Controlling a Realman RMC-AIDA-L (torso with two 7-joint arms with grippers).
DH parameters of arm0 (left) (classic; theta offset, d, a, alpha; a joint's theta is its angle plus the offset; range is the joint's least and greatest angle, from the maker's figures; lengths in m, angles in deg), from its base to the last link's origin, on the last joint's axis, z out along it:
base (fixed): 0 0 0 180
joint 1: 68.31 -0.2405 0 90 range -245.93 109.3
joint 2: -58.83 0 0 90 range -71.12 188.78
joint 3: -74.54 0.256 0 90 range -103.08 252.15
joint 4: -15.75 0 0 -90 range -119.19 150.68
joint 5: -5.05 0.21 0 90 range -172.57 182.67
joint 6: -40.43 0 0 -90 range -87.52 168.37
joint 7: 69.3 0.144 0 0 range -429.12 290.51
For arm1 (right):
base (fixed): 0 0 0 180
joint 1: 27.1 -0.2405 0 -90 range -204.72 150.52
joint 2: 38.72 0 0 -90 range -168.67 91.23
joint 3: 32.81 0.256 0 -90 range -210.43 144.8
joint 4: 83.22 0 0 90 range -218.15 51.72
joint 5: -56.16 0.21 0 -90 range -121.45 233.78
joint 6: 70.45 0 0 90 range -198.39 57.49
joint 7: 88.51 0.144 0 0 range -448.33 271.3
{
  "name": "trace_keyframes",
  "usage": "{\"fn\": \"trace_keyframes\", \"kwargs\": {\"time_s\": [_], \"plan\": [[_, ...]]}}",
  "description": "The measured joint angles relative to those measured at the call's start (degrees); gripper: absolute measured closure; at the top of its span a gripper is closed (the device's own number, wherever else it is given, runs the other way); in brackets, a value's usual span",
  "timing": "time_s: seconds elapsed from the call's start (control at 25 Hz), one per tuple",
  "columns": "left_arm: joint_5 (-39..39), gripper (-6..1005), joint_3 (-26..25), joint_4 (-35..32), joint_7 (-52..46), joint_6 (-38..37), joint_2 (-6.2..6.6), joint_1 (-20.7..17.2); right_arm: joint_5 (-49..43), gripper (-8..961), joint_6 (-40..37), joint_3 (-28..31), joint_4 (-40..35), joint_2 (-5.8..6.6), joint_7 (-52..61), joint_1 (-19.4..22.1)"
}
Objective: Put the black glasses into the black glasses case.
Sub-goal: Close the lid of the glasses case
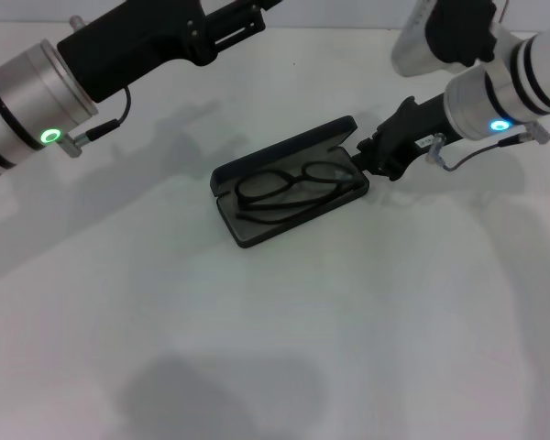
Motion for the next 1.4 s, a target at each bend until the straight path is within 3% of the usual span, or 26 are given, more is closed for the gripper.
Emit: {"fn": "trace_keyframes", "kwargs": {"time_s": [0.2, 0.32, 0.44, 0.64, 0.92, 0.96, 1.0, 1.28, 1.4], "plan": [[0.00, 202, 0.00, 0.18, 0.00, 0.70, 0.00, -0.49, -0.14, 786, -1.14, 1.81, -4.60, 0.47, -0.17, 3.48], [0.36, 202, 0.01, 1.04, 0.01, 4.16, 0.01, -0.37, 0.61, 786, -4.33, 7.07, -13.43, 0.57, -1.68, 10.21], [3.38, 202, 0.08, 3.04, -0.31, 12.33, 0.05, 1.20, 5.89, 785, -6.75, 11.81, -21.79, 0.43, -6.75, 17.87], [10.91, 203, 0.18, 4.46, -2.69, 21.46, 0.01, 3.38, 13.45, 784, -4.75, 14.00, -26.08, 0.37, -12.09, 24.76], [15.27, 203, 3.68, 5.94, -4.48, 29.02, -0.09, 6.96, 17.14, 783, -4.19, 14.65, -25.45, 0.38, -15.01, 27.03], [15.24, 203, 4.33, 5.94, -4.52, 29.29, -0.09, 7.11, 18.09, 783, -11.00, 14.76, -24.90, 0.55, -17.17, 26.67], [15.24, 203, 4.97, 5.97, -4.57, 29.40, -0.09, 7.20, 18.14, 594, -12.90, 14.78, -24.93, 0.58, -17.79, 26.56], [15.15, 204, 8.08, 6.57, -5.26, 32.28, -0.49, 7.27, 18.28, 471, -22.75, 16.16, -25.55, 0.61, -21.17, 25.49], [15.00, 204, 9.68, 7.17, -5.25, 33.05, -0.58, 7.33, 17.98, 472, -24.67, 16.25, -25.54, 0.79, -21.61, 25.28]]}}
